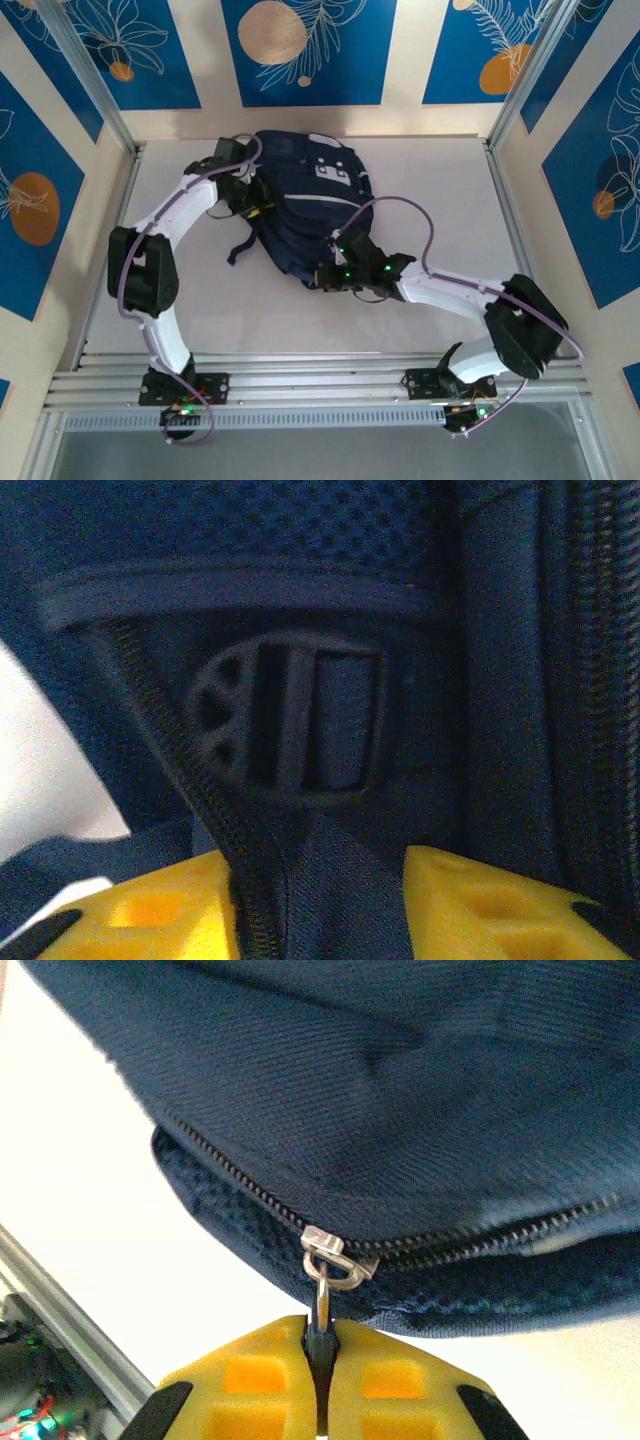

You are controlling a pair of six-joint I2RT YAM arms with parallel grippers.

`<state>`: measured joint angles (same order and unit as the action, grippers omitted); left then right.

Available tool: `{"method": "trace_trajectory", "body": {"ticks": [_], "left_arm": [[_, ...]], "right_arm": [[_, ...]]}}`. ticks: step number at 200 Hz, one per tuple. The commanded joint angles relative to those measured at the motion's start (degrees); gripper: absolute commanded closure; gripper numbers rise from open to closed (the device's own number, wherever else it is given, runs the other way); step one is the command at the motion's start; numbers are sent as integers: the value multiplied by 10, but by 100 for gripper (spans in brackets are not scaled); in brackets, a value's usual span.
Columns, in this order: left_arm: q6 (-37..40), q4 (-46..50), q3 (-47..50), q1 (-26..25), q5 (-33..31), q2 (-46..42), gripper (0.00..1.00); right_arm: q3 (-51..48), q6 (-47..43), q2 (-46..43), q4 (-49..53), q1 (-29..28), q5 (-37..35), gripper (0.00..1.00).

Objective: Pack the student bag

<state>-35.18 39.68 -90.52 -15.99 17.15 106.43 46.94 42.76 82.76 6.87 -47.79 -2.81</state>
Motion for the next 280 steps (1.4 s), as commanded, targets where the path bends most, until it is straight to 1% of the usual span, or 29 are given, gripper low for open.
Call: {"method": "trace_trajectory", "body": {"ticks": [1,17,32,44,61,92,103,114,140,170,190,198,206,216,228,240,259,280], "left_arm": [[17,-8,-22,2,-28,-39,46],[0,-11,39,7,-49,-98,42],[-22,-24,112,16,-44,-158,40],[-43,-42,178,19,-29,-209,38],[-85,-79,264,19,8,-276,36],[-183,-185,416,17,60,-352,33],[-201,-213,444,16,62,-363,32],[-203,-228,453,13,56,-360,31],[-202,-257,448,9,56,-326,31],[-203,-299,441,5,52,-291,34],[-207,-333,444,-1,63,-261,41],[-210,-341,446,-4,68,-248,46],[-212,-350,449,-5,69,-236,55],[-217,-352,452,-5,61,-230,71],[-212,-345,450,-5,47,-231,88],[-202,-319,438,-3,25,-238,100],[-187,-274,415,5,-6,-254,100],[-185,-257,403,21,-12,-270,100]], "right_arm": [[52,32,50,-30,-26,53,100],[90,54,100,-59,-31,74,100],[125,65,138,-69,-34,93,100],[147,71,163,-71,-36,103,100],[165,81,185,-75,-37,111,100],[170,87,191,-83,-38,122,100],[169,89,189,-83,-39,122,100],[166,90,187,-83,-39,122,100],[165,89,182,-82,-45,125,100],[173,79,183,-71,-48,127,100],[177,78,183,-64,-46,124,100],[175,79,181,-64,-46,123,100],[173,79,180,-64,-45,122,100],[171,75,177,-54,-44,118,100],[170,64,172,-27,-41,103,100],[162,50,163,3,-39,80,100],[129,36,135,37,-32,37,100],[72,34,93,51,-14,-4,100]]}}
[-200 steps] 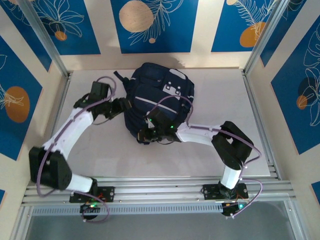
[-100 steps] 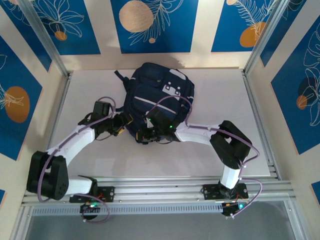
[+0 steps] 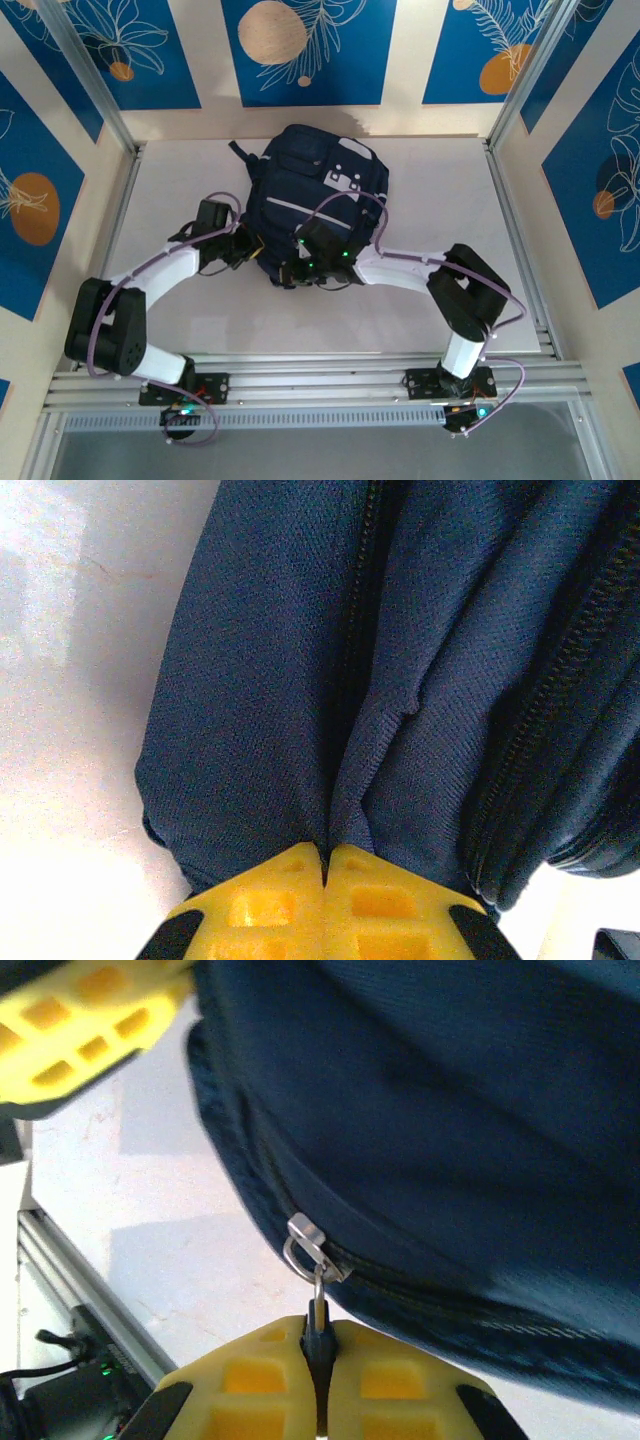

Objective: Pack the student bag

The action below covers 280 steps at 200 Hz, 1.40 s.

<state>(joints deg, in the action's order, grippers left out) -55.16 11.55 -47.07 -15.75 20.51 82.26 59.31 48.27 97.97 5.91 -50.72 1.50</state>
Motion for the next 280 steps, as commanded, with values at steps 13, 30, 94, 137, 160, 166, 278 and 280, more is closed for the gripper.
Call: {"method": "trace_trajectory", "body": {"ticks": [13,30,94,137,160,166,278,280], "left_arm": [[16,32,-37,26,-45,-36,100],[18,42,-40,34,-46,-43,100],[27,50,-33,41,-27,-64,100],[3,24,-11,-26,0,-62,53],[-22,-18,5,-78,-2,-71,34],[-26,-21,2,-94,-4,-69,32],[-86,-17,-47,-190,-48,18,33],[-86,-16,-48,-190,-49,20,33]], "right_arm": [[-87,-19,-84,64,33,-63,100],[-125,-19,-112,65,59,-72,100],[-186,-47,-159,34,213,-69,100],[-173,-61,-166,-13,176,10,100],[-169,-64,-178,-19,131,20,100],[-169,-64,-184,-23,122,21,100],[-147,-53,-191,-28,52,12,100],[-147,-53,-190,-29,51,12,100]]}}
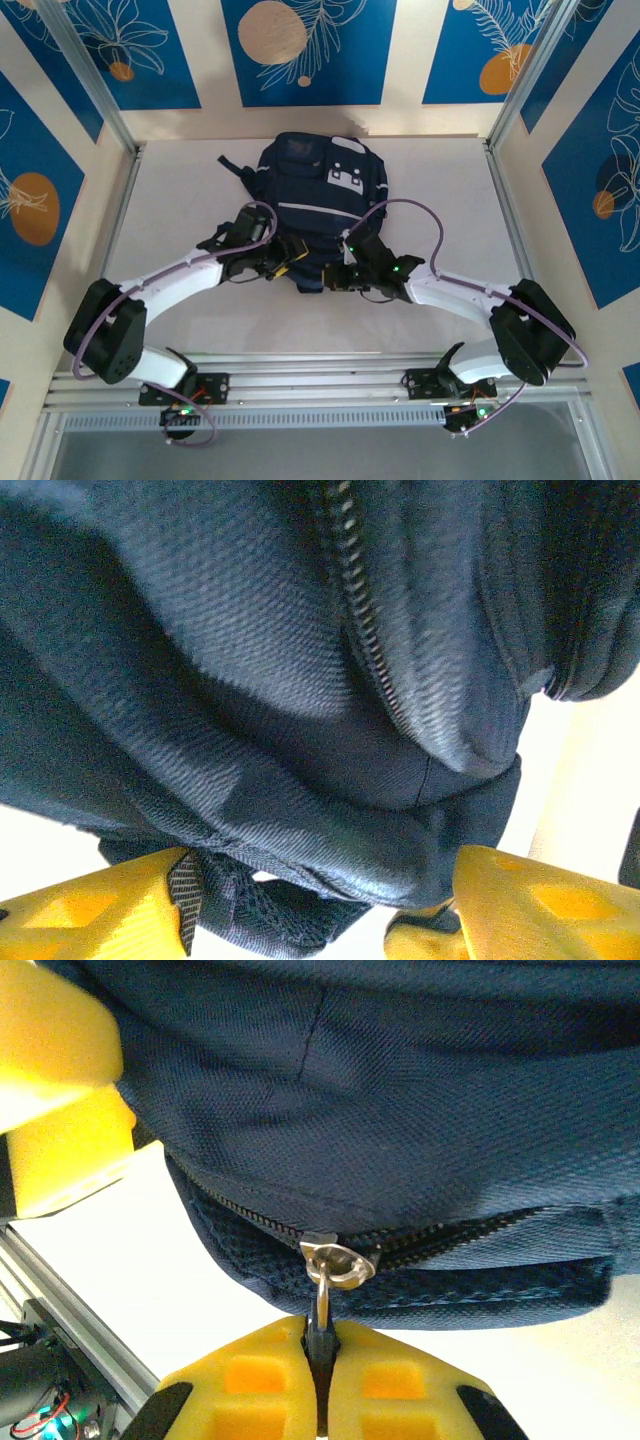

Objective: Pack the student bag

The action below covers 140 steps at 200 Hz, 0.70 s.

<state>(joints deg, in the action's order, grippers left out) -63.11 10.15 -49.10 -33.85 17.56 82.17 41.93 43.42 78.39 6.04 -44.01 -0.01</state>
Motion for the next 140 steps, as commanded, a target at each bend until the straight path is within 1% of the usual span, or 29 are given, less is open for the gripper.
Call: {"method": "trace_trajectory", "body": {"ticks": [1,33,54,68,78,92,112,129,140], "left_arm": [[-7,-1,-29,-9,-20,21,33],[-4,6,-53,-10,-30,58,34],[9,37,-78,-10,-39,87,38],[9,51,-83,-9,-50,100,43],[11,60,-89,-9,-54,107,50],[20,68,-96,-9,-56,113,68],[31,86,-108,-7,-69,105,87],[40,105,-117,-3,-84,93,99],[43,113,-121,1,-89,84,100]], "right_arm": [[26,-4,6,-31,-16,27,100],[27,-4,18,-42,-20,29,100],[27,-4,26,-46,-23,30,100],[24,-3,32,-52,-24,29,100],[23,-3,38,-55,-24,28,100],[20,-8,44,-52,-23,14,100],[17,-11,48,-38,-14,-2,100],[10,-14,44,-24,-6,-21,100],[2,-16,37,-22,0,-28,100]]}}
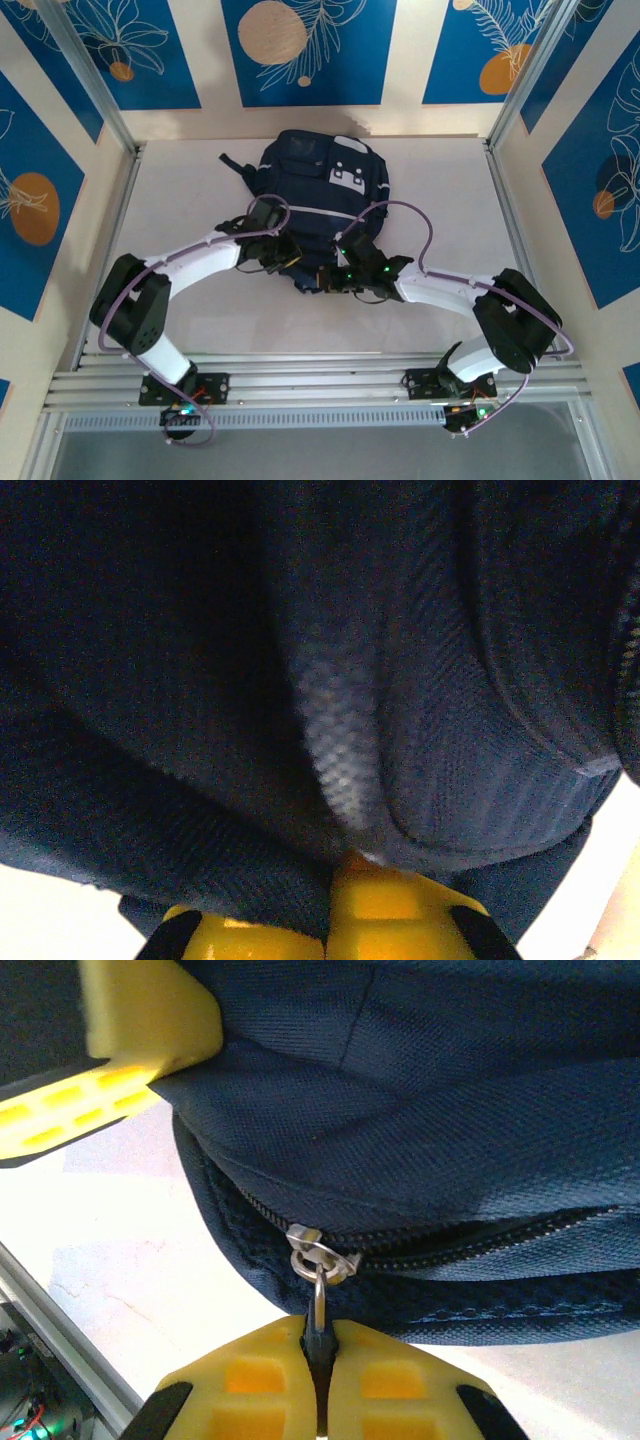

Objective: Pack the student bag

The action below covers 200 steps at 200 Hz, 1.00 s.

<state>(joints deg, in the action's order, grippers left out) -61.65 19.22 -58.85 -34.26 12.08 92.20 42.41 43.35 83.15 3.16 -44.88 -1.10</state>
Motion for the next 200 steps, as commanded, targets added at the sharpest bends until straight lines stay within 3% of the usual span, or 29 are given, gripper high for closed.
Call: {"method": "trace_trajectory", "body": {"ticks": [1,70,200], "left_arm": [[29,23,-24,5,-34,-17,100],[38,43,-17,34,-25,-56,100],[78,70,-6,64,15,-110,100]], "right_arm": [[-4,-15,-12,8,10,-19,100],[-37,-34,-58,36,57,-53,100],[-51,-53,-58,36,179,-24,100]]}}
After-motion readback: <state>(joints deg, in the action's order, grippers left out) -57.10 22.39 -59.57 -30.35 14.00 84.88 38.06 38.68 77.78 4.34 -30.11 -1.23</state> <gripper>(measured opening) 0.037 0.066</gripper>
